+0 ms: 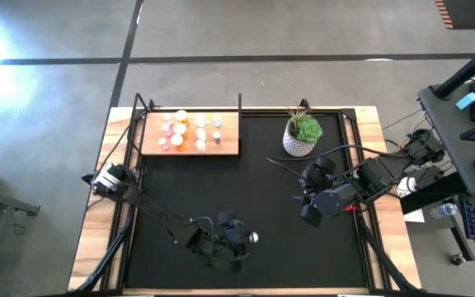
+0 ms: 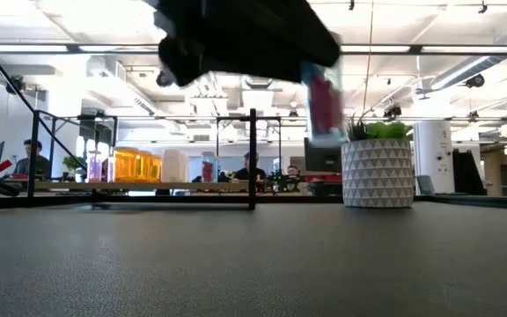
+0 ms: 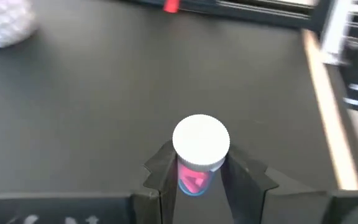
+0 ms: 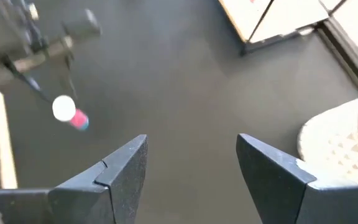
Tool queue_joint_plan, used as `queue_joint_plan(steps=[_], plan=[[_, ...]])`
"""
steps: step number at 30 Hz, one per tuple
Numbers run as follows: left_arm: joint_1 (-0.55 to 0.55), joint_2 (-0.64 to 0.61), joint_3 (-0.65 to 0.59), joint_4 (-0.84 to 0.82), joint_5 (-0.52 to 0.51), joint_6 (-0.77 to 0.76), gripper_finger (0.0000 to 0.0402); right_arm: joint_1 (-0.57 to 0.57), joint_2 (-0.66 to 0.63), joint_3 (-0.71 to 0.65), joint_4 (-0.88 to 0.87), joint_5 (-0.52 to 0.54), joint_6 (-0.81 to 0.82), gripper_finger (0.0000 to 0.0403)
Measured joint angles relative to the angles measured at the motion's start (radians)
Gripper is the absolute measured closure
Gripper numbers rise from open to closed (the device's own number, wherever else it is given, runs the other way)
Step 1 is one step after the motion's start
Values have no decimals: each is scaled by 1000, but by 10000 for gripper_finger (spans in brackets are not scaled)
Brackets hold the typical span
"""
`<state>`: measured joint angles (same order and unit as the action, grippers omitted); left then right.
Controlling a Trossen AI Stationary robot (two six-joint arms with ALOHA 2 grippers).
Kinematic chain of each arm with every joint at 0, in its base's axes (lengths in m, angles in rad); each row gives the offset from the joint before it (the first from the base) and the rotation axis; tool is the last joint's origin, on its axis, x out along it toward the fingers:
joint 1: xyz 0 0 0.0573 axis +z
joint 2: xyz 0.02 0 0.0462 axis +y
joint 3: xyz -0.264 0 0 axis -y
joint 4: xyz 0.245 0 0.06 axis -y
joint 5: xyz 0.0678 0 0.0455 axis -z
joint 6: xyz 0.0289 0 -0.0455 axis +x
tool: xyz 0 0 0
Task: Pick and place medicine bottles onto shelf by color
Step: Put the blue pill bottle on the shelf aligned with the other blue pill bottle
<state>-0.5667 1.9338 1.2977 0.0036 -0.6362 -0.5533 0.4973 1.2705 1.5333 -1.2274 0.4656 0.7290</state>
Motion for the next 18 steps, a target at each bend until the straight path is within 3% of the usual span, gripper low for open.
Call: queue_joint_plan(steps=[4,8,14,18], plan=[[58,-77,-16,-132,-48,-21,311,0,0,0,-71,15,0,165],[131,-171,-84,-235,-95,-139,311,0,-1,0,-96,62,-7,165],[231,-313,-254,-253,-276,-290,311,0,-1,0,-96,131,-31,165],[325,-366,-342,-249,-305,-375,311,0,-1,0,-93,190,-35,165]])
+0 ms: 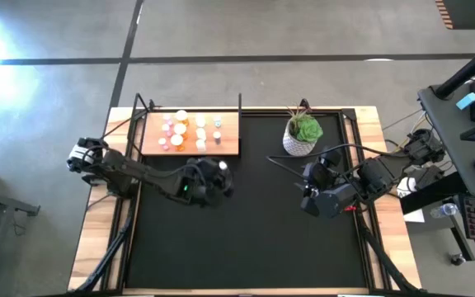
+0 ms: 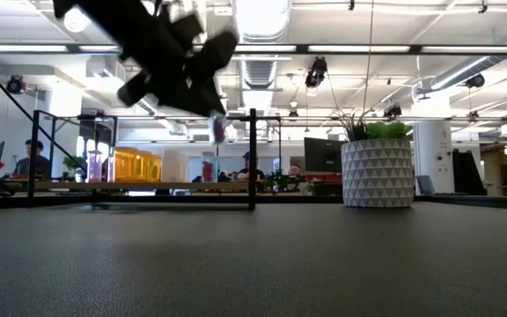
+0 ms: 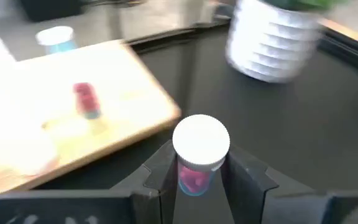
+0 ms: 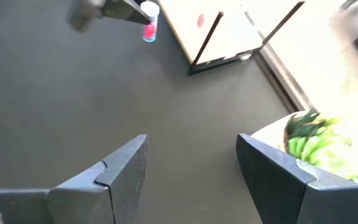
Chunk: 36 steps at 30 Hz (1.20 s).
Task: Pick and place medicine bottles onto shelf by color
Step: Put the blue pill bottle on the shelf aligned with the other blue pill bottle
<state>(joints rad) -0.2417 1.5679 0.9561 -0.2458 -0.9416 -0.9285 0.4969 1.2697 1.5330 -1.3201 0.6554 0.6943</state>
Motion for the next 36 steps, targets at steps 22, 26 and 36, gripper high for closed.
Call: queue_joint_plan(steps=[22,26,36], plan=[[269,44,-33,26,41,-61,311,0,0,0,-6,108,2,165],[278,58,-35,22,36,-60,310,0,-1,0,-7,108,4,165],[301,102,-45,27,35,-60,310,0,-1,0,-6,107,5,165]])
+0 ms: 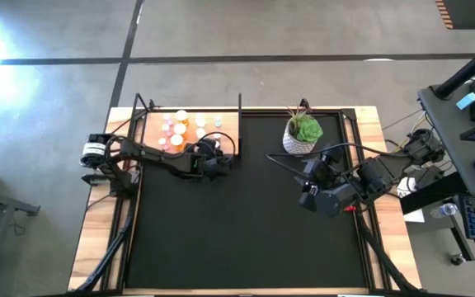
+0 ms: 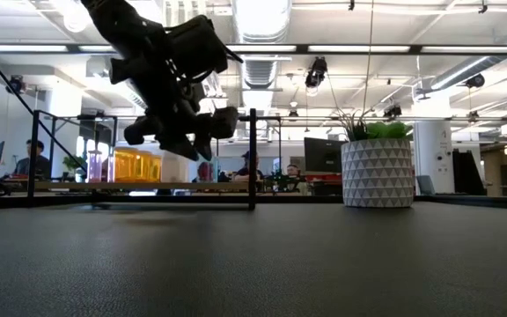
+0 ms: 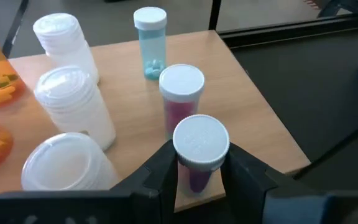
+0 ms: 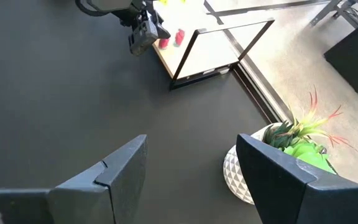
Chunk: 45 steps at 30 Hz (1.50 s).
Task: Pick and place medicine bottles onto shelf by color
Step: Put the blue pill bottle on the shelf aligned with the other blue pill bottle
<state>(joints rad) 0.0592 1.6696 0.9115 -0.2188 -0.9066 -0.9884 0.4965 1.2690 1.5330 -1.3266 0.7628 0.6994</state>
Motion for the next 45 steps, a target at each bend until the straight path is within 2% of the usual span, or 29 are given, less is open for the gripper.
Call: queue_joint_plan(steps=[12,23,45], plan=[[39,4,0,3,7,1,310,0,0,0,0,0,8,165],[39,2,0,26,63,5,310,0,0,0,1,0,7,165],[38,3,-1,29,90,52,310,0,0,0,1,-2,7,165]])
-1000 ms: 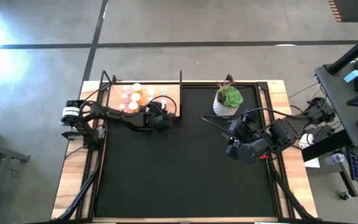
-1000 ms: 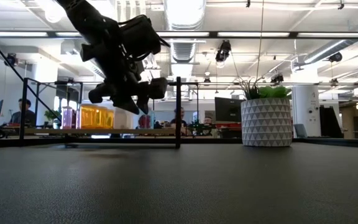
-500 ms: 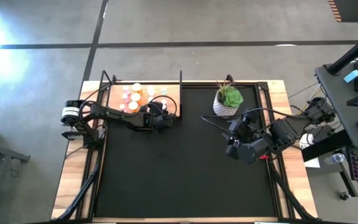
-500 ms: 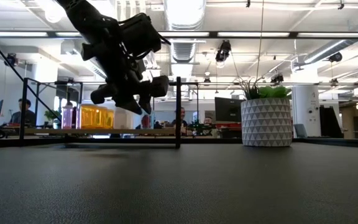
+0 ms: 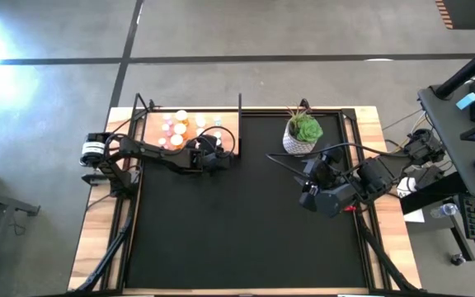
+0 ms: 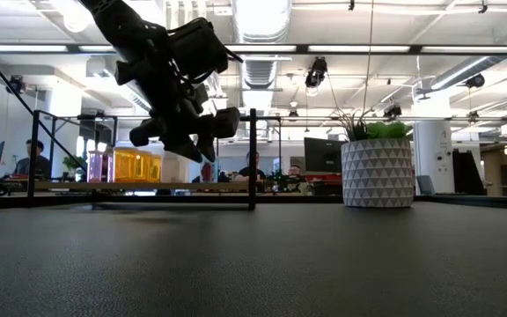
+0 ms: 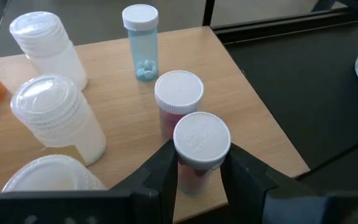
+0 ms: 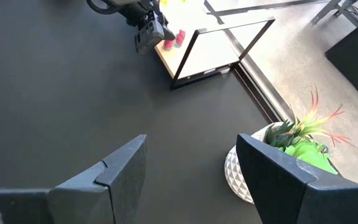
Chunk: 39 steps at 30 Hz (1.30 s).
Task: Pick and place medicine bottles onto shelf by color
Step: Put the blue pill bottle on the shelf aligned with the other blue pill bottle, then return to Home Position
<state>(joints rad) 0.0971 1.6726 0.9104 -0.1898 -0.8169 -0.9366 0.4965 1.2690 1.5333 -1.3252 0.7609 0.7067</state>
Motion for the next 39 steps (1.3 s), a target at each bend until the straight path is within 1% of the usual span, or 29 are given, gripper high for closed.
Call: queue_joint_plan(steps=[5,7,9,15,19,22,31,35,39], plan=[[0,0,0,-1,8,28,301,0,0,0,3,0,0,165],[0,1,-6,-22,57,30,292,0,0,0,4,0,0,165],[-2,6,-10,-29,70,28,288,0,0,0,6,0,0,165],[1,1,-5,-14,55,28,298,0,0,0,6,0,0,165],[0,0,-4,-10,48,28,294,0,0,0,7,0,0,165],[0,0,-4,-8,47,28,280,0,0,0,6,0,7,165],[1,-3,-3,-4,49,28,222,0,0,0,6,-1,17,165],[1,-25,3,-3,48,28,207,0,0,0,6,-2,29,165],[1,-59,10,-4,48,34,203,0,0,0,6,-5,29,165]])
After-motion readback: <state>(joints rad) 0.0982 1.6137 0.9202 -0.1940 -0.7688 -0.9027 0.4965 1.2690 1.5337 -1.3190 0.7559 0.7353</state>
